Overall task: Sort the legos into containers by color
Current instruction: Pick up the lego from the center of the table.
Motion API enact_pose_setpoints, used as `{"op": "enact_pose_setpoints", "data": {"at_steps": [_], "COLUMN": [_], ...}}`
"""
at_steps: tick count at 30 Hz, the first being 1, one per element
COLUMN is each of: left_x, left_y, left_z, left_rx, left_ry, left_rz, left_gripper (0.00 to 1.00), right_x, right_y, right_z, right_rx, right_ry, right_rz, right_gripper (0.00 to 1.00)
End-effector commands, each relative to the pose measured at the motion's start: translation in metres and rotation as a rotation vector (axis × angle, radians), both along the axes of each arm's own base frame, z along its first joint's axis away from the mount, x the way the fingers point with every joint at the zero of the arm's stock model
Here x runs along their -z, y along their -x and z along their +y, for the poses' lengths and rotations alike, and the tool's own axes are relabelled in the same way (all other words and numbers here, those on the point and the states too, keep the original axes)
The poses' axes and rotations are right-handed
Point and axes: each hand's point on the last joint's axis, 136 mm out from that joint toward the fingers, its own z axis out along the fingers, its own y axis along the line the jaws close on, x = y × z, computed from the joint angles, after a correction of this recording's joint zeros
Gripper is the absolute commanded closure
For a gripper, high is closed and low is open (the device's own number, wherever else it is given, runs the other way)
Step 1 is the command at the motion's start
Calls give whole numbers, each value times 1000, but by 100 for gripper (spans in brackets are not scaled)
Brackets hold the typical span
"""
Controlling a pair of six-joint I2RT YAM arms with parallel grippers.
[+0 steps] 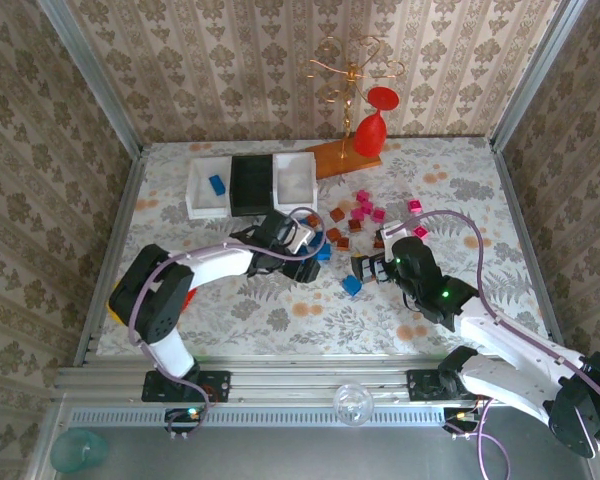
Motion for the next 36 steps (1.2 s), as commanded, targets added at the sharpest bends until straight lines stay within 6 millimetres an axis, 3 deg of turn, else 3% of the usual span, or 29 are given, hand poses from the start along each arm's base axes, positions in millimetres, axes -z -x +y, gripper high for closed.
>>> {"op": "enact_pose_setpoints", "data": {"at_steps": [1, 6, 21, 29, 36], "left_x": [2, 11, 7, 16, 11], "left_y": [-1, -1, -29, -33, -34], "left_z": [-3, -10, -19, -22, -15], "left_rx": [-54, -73, -135, -142, -187], "left_ry": [-29, -39, -149, -189, -193], "left_rz": [22, 25, -119, -130, -173], "left_gripper": [19, 17, 15, 26, 37], "right_x": [-4, -5, -4, -3, -2], "right_y": [0, 0, 1, 1, 1], "right_z": [-3, -5, -5, -5, -5], "right_rx": [17, 23, 22, 23, 22], "right_ry": [-19, -22, -24, -24, -23], "right_rz": [-20, -28, -24, -25, -23], "right_gripper": [0, 0, 0, 0, 0]}}
